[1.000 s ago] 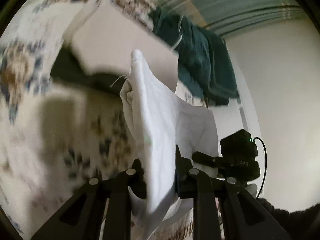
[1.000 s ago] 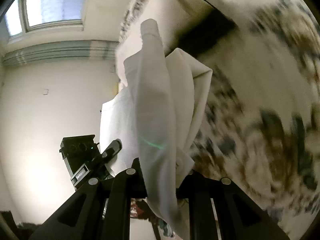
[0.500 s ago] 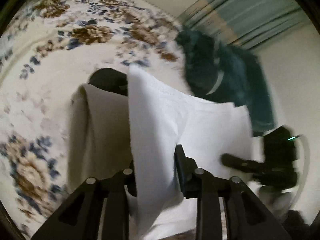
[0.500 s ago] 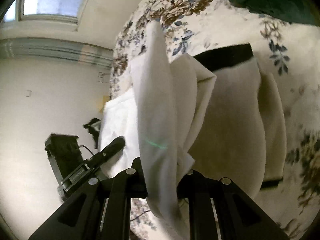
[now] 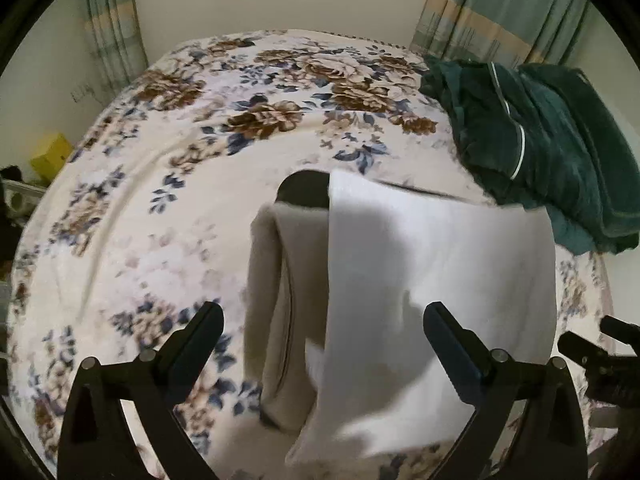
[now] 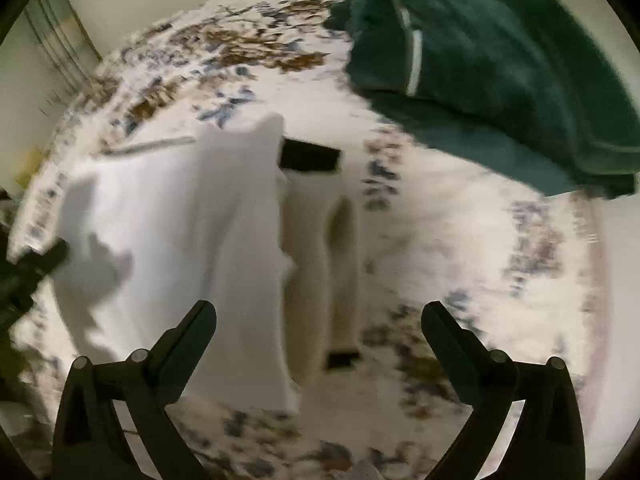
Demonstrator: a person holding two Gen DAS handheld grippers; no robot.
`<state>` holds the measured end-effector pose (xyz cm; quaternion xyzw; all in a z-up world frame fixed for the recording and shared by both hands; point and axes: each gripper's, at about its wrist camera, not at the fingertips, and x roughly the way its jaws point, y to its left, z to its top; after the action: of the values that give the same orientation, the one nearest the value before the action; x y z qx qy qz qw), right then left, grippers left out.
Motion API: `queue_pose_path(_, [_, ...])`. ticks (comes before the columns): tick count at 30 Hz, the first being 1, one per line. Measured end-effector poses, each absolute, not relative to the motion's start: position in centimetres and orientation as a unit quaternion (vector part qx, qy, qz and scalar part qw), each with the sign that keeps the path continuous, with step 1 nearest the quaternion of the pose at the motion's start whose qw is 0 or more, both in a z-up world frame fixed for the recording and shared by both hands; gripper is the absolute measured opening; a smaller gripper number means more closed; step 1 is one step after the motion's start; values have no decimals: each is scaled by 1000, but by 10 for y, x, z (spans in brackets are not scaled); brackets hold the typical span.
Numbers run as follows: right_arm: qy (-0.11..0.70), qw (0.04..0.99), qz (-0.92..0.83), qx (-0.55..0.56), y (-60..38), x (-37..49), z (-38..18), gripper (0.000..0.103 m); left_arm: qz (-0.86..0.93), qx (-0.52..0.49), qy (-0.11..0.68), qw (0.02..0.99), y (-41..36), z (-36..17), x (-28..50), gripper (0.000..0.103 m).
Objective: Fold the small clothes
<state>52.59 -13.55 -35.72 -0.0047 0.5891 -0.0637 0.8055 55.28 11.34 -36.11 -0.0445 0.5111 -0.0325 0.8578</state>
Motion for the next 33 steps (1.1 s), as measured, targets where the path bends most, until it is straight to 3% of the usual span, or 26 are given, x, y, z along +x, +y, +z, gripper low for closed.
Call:
queue_pose_path(9, [566, 817, -111, -1, -137, 448, -310, 103, -13, -2, 504, 863, 92, -313, 479, 103])
queue_pose_path(22, [474, 873, -112, -22, -124, 302, -136, 103, -15, 12, 416, 909, 68, -157, 341, 102])
queue_pose_path(33, [400, 912, -89, -17, -126, 155, -5, 103, -2, 4, 365, 931, 67, -64, 229, 102])
